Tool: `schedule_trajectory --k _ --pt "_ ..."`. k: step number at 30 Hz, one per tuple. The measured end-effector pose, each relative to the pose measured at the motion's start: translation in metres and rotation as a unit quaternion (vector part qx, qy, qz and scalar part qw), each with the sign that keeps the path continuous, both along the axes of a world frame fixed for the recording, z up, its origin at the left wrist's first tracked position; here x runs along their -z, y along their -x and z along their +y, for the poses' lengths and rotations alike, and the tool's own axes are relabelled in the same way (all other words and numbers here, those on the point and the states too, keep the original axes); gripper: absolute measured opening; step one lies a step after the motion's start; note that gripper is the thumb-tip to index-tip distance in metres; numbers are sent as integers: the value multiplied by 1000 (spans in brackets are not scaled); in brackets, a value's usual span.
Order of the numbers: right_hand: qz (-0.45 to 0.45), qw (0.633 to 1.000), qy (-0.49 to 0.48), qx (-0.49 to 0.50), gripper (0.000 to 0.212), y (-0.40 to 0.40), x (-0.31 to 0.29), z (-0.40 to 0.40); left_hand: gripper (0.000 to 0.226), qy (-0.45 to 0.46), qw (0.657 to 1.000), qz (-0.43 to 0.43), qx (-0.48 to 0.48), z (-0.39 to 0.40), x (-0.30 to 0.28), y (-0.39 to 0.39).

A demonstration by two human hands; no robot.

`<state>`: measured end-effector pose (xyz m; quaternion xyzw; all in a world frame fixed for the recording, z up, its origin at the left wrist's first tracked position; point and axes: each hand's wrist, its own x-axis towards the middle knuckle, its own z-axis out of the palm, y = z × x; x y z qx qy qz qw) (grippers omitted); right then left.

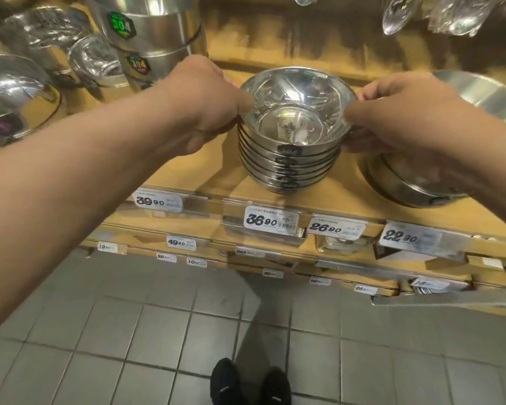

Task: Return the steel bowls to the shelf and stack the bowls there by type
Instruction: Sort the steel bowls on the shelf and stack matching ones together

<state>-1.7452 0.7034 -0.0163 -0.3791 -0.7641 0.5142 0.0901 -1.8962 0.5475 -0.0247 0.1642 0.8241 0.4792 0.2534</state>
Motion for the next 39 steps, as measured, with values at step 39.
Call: schedule_trajectory --k 39 --pt "-37 993 115 6 17 4 7 -2 7 66 997 -37 -3 7 2 -13"
